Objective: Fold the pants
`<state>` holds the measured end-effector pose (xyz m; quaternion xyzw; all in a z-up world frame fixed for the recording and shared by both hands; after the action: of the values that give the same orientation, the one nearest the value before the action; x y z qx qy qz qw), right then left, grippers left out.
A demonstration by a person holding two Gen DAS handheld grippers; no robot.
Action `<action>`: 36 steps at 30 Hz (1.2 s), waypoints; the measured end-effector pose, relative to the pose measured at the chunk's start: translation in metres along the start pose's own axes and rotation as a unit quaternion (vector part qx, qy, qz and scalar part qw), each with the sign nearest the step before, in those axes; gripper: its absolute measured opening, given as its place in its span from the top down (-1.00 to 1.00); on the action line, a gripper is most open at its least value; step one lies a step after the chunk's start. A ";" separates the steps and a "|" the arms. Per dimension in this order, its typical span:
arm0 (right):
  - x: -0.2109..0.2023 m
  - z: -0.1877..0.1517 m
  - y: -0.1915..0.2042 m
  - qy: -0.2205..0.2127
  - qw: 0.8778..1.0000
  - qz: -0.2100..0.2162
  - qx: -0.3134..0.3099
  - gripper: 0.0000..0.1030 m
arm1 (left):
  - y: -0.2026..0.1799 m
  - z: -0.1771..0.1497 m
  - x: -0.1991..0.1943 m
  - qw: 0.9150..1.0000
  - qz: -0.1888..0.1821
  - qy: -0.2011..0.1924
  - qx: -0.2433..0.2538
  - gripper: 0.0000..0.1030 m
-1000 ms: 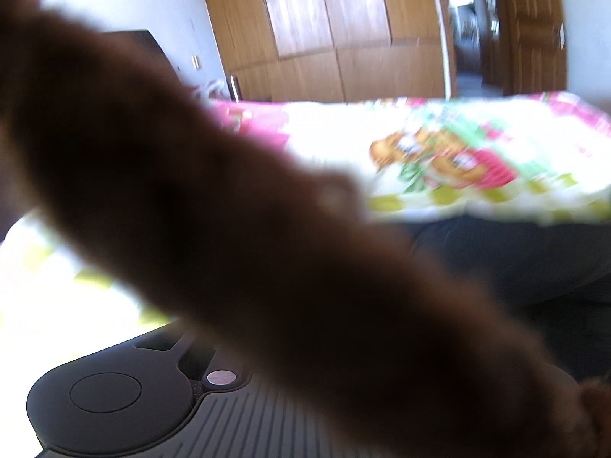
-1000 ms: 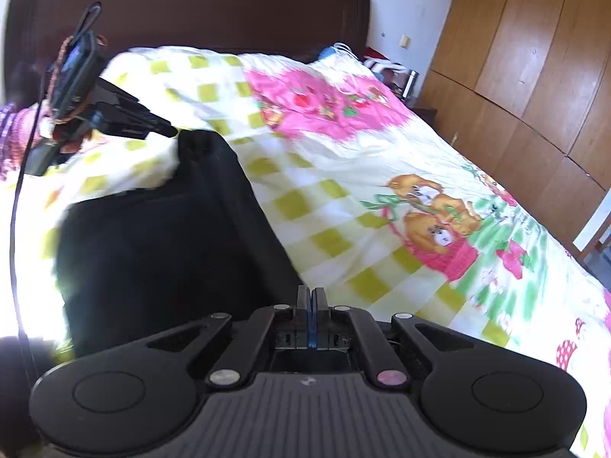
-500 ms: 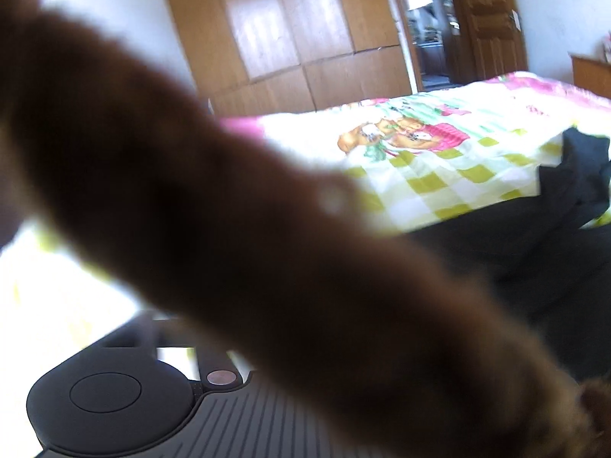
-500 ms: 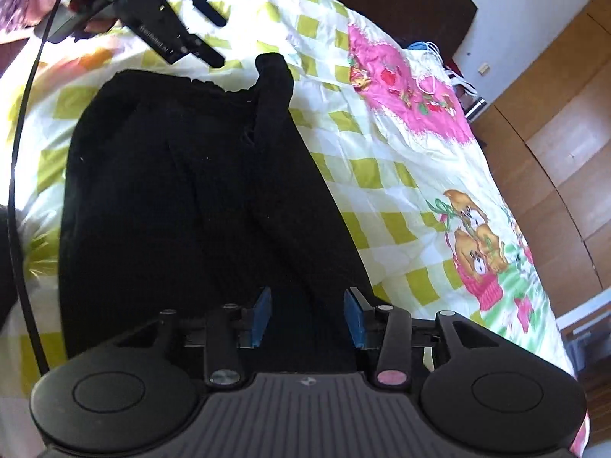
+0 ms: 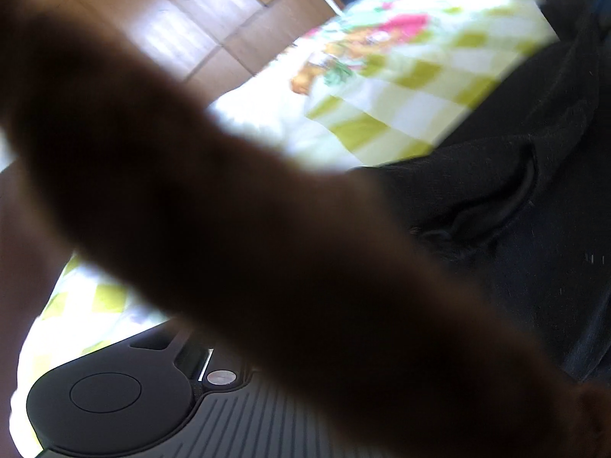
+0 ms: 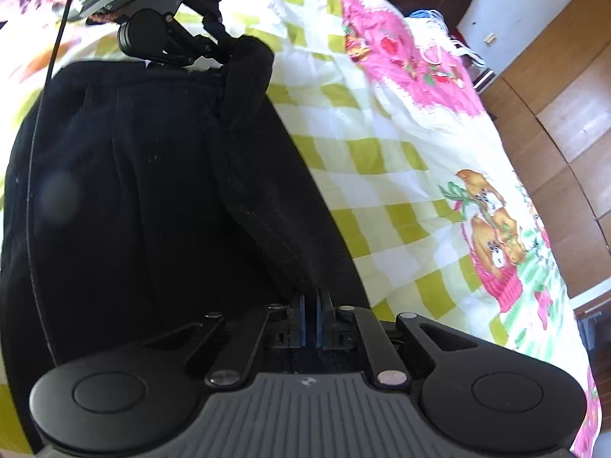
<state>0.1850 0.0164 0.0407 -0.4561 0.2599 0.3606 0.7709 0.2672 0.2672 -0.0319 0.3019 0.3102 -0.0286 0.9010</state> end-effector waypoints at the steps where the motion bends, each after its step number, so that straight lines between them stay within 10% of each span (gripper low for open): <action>1: -0.011 0.001 0.000 -0.005 1.000 -0.006 0.003 0.60 | 0.007 0.001 -0.008 1.000 0.003 -0.010 -0.019 0.80; 8: -0.110 -0.004 0.038 -0.043 0.999 -0.005 0.027 0.60 | 0.024 -0.008 -0.099 0.992 -0.007 -0.076 -0.099 0.81; 16: -0.078 -0.035 0.130 -0.001 0.997 0.068 0.042 0.59 | -0.028 -0.101 -0.136 0.992 -0.039 0.003 -0.116 0.83; 24: -0.072 -0.034 0.132 0.004 0.998 0.055 0.042 0.58 | -0.014 -0.111 -0.146 0.989 0.010 -0.013 -0.144 0.81; 28: -0.073 -0.034 0.128 0.006 0.998 0.052 0.037 0.58 | -0.035 -0.112 -0.165 0.997 -0.012 -0.033 -0.069 0.56; 32: -0.074 -0.030 0.129 0.009 0.999 0.046 0.024 0.57 | -0.064 -0.110 -0.172 0.998 0.001 -0.065 0.022 -0.30; 36: -0.073 -0.030 0.130 0.012 0.999 0.043 0.022 0.57 | -0.075 -0.099 -0.151 0.997 0.014 -0.068 0.039 -0.30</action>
<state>0.0353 0.0084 0.0135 -0.4317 0.2969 0.3822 0.7612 0.0742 0.2413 -0.0465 0.3387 0.2425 -0.0486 0.9078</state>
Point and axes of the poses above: each gripper's, at about its wrist camera, not at the fingertips, and x roughly the way its jaws point, y to its left, z to its top, the point moved 5 cm from there along x, roughly the way its jaws point, and after that the axes turned 8 degrees about -x, right-handed, at the moved point
